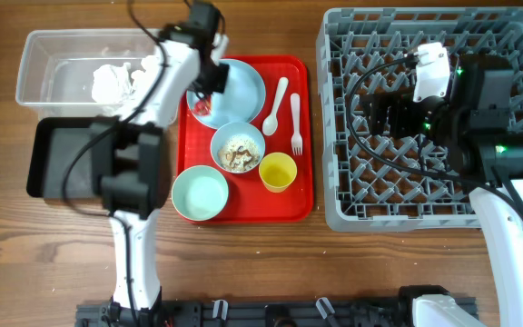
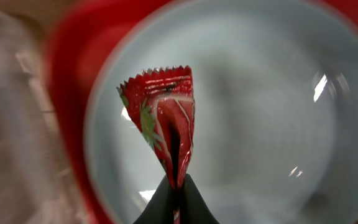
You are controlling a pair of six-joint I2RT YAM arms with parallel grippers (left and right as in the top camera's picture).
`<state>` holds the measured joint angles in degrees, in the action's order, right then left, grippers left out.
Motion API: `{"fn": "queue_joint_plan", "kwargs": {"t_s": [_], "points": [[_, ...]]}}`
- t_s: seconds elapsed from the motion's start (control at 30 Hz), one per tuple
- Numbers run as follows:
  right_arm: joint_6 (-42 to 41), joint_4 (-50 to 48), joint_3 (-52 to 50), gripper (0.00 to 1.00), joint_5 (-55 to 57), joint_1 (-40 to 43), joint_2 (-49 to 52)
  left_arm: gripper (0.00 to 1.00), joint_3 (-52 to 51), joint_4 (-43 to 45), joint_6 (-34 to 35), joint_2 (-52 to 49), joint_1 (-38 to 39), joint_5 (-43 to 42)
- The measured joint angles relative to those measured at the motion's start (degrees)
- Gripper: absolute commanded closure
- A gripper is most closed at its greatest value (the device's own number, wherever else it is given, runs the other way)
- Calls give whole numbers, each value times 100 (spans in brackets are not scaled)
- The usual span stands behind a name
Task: Sort waste into correct bins and load items into the dishwasher rack
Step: 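Pick the red wrapper off the plate and drop it in the bin, then grasp the rim of the rice-filled bowl with the left gripper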
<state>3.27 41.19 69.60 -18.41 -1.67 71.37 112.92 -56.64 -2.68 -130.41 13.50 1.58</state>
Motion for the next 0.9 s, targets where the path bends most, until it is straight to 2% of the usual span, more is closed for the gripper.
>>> {"fn": "queue_joint_plan", "kwargs": {"t_s": [0.2, 0.37, 0.4, 0.43, 0.47, 0.5, 0.77, 0.83, 0.87, 0.9], "points": [[0, -7, 0, 0, 0, 0, 0, 96, 341, -151, 595, 1331, -800, 74], [0, -55, 0, 0, 0, 0, 0, 92, 376, -229, 800, 1220, -1580, 79], [0, -59, 0, 0, 0, 0, 0, 85, 374, -223, 802, 1128, -1676, 79], [0, -72, 0, 0, 0, 0, 0, 53, 372, -188, 822, 1029, -1755, 81], [0, -92, 0, 0, 0, 0, 0, 30, 372, -153, 855, 922, -1823, 90], [0, -96, 0, 1, 0, 0, 0, 0, 369, -125, 835, 824, -1867, 101], [0, -96, 0, 0, 0, 0, 0, 1, 356, 223, 901, 579, -1912, 94], [-2, -96, 0, 0, 0, 0, 0, 11, 356, 31, 901, 605, -1912, 94], [0, -96, 0, 0, 0, 0, 0, 19, 354, -133, 907, 667, -1895, 87], [0, -98, 0, 0, 0, 0, 0, 22, 343, -356, 907, 859, -1847, 48]]}}
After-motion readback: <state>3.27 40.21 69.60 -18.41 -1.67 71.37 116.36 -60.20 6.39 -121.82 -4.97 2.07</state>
